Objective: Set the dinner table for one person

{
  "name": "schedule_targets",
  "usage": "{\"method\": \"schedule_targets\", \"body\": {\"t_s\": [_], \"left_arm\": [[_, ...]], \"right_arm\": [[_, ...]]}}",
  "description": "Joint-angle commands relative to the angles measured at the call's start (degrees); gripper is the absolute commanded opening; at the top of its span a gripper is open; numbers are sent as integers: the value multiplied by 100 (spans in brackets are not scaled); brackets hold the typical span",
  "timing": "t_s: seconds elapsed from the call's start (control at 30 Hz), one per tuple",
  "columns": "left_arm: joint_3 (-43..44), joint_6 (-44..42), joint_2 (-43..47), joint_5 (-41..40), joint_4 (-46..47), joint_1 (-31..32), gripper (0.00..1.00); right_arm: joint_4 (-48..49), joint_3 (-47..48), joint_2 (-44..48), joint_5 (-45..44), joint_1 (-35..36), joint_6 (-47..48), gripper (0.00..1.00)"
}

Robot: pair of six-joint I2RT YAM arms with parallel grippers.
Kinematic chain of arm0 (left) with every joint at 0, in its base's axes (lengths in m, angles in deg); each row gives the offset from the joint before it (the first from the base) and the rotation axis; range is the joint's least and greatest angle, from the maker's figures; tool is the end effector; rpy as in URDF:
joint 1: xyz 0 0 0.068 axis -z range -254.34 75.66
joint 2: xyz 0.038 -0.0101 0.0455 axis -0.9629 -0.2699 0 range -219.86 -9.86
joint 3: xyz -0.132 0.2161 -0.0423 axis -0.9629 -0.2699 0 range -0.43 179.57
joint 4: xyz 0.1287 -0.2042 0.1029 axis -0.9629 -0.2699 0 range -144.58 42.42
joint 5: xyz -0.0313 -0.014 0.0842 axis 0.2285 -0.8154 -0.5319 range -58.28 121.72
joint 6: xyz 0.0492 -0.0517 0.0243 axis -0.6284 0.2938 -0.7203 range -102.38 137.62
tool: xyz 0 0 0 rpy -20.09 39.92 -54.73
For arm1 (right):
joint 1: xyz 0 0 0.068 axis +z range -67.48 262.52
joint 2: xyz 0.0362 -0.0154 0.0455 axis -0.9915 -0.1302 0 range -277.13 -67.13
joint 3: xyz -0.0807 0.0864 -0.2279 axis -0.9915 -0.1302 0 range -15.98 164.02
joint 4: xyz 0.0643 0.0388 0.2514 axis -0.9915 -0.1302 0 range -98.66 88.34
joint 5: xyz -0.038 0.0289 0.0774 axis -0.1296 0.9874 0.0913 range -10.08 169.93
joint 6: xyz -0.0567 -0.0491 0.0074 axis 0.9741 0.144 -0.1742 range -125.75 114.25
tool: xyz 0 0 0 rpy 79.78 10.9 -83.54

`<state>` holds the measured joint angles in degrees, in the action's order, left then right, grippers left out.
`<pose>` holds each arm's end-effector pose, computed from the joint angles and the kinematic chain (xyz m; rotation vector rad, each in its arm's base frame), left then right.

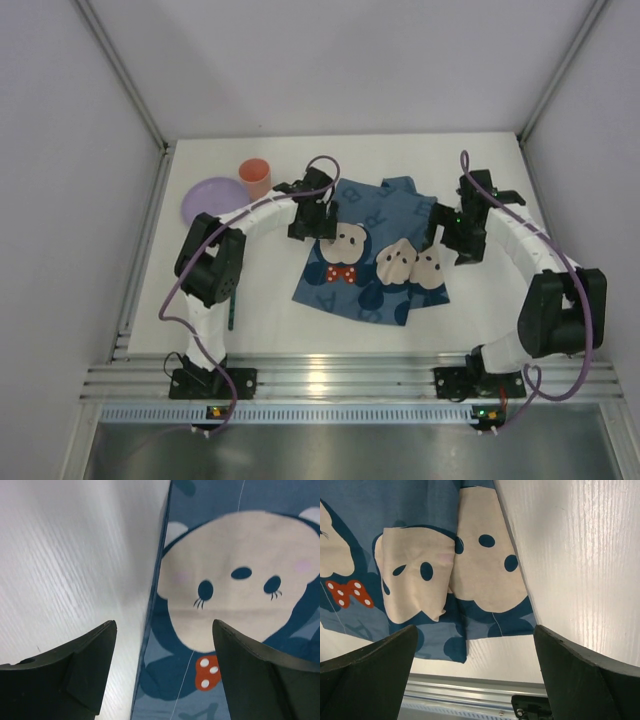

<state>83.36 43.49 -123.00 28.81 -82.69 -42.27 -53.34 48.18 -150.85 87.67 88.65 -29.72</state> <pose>0.3579 -0.2205 0.1485 0.1313 2.7145 -0.2378 0.2864 0.0394 0.2039 0.4095 2.8152 0.3079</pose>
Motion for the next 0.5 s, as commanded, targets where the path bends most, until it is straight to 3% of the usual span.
{"method": "schedule_targets", "body": {"t_s": [0.0,0.27,0.4,0.47], "left_arm": [[384,-249,-418,-262,-312,0,82],[270,-266,-630,-25,-154,-105,78],[340,-363,-718,107,-110,-123,68],[384,-389,-753,168,-119,-131,57]], "right_arm": [[281,-53,-214,297,-209,234,100],[1019,-229,-1040,429,-244,190,98],[1151,-1,-1558,465,-323,270,96],[1213,175,-1822,491,-341,296,94]]}}
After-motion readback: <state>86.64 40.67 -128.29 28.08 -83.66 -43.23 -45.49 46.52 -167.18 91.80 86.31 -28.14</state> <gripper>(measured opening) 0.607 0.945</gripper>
